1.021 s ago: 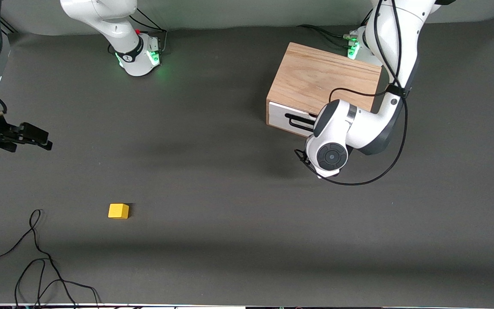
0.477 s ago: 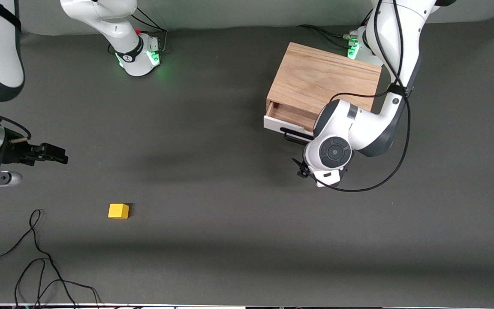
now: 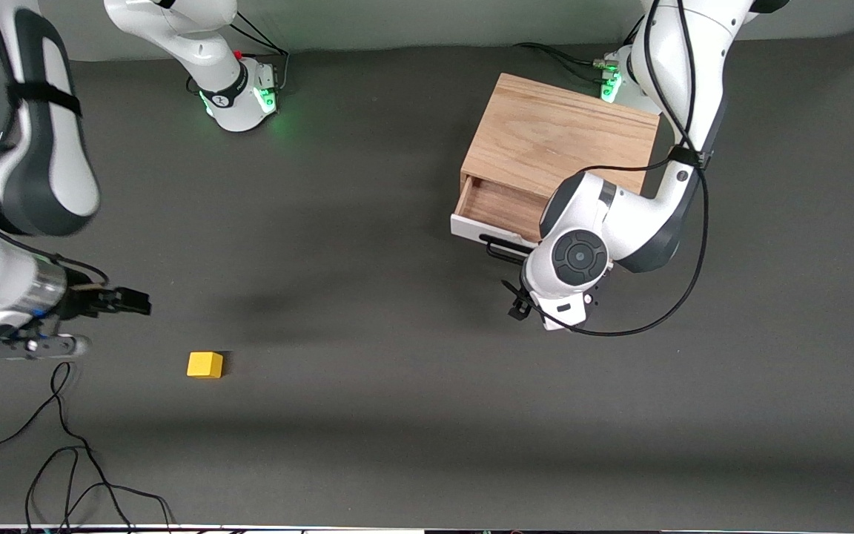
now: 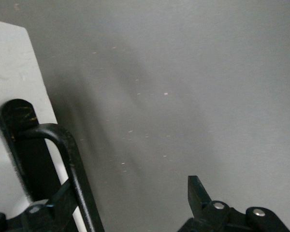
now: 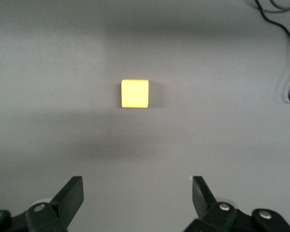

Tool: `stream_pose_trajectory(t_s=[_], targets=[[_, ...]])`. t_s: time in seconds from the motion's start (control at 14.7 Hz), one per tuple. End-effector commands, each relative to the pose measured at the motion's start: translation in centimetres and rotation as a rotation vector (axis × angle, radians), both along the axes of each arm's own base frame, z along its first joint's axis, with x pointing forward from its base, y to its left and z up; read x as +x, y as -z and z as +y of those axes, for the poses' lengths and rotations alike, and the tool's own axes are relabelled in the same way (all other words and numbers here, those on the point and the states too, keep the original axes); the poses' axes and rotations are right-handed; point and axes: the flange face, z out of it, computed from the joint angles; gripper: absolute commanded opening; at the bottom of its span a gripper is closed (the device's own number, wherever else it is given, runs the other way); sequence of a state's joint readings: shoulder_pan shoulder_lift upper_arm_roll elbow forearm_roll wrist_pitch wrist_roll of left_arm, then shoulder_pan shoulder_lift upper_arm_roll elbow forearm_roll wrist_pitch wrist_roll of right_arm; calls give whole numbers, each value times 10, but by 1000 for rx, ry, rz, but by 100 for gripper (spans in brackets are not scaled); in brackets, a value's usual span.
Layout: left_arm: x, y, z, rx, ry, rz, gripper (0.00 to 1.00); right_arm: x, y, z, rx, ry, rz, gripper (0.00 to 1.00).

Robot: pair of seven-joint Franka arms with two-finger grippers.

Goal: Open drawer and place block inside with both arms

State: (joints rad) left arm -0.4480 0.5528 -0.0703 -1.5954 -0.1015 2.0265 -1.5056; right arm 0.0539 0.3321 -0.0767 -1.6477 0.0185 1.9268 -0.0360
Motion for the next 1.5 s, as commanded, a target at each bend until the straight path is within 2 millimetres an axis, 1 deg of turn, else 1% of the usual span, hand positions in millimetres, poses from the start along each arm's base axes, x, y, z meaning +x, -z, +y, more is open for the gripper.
stream_pose_trajectory(t_s=[0.0, 0.2, 0.27, 0.41, 0.48, 0.54, 0.68, 0.75, 0.82, 0.89, 0.95, 1.02, 1.09, 1.16, 1.23, 1.29, 1.43], targets=[[18, -15, -5, -26, 26, -79, 99, 13, 42, 3, 5, 9, -28, 100], [22, -30, -3, -30, 28, -86, 99, 27, 96, 6, -1, 5, -37, 100], [23, -45, 1, -33, 33, -96, 99, 31, 116, 6, -4, 4, -46, 100], [18, -78, 6, -19, 63, -59, 99, 36, 152, 7, -9, 1, -65, 100], [18, -96, 10, -8, 66, -32, 99, 38, 169, 11, -7, -6, -72, 100], [18, -119, 14, 4, 73, 1, 99, 39, 181, 21, 1, -17, -85, 100], [16, -177, 38, 11, 135, 64, 99, 40, 197, 25, 5, -22, -94, 100], [13, -201, 57, -2, 176, 97, 99, 41, 200, 27, 5, -24, -104, 100], [10, -223, 80, -11, 212, 115, 99, 41, 206, 28, 4, -27, -107, 100], [3, -249, 101, -27, 267, 104, 99, 41, 213, 28, 3, -29, -110, 100], [-5, -273, 118, -48, 343, 84, 99, 42, 214, 28, 3, -27, -117, 100], [-10, -290, 138, -61, 411, 79, 99, 41, 218, 27, 2, -27, -113, 97], [-14, -307, 163, -77, 479, 70, 99, 41, 218, 27, 1, -30, -113, 83], [-18, -325, 190, -100, 559, 42, 100, 41, 219, 28, 2, -38, -110, 56], [-19, -336, 217, -124, 654, 18, 100, 40, 218, 28, 2, -30, -105, 18], [-18, -343, 242, -139, 723, -4, 100, 42, 213, 28, 2, -29, -113, 1], [-13, -347, 283, -155, 796, -40, 100, 52, 190, 32, 5, -31, -108, 0]])
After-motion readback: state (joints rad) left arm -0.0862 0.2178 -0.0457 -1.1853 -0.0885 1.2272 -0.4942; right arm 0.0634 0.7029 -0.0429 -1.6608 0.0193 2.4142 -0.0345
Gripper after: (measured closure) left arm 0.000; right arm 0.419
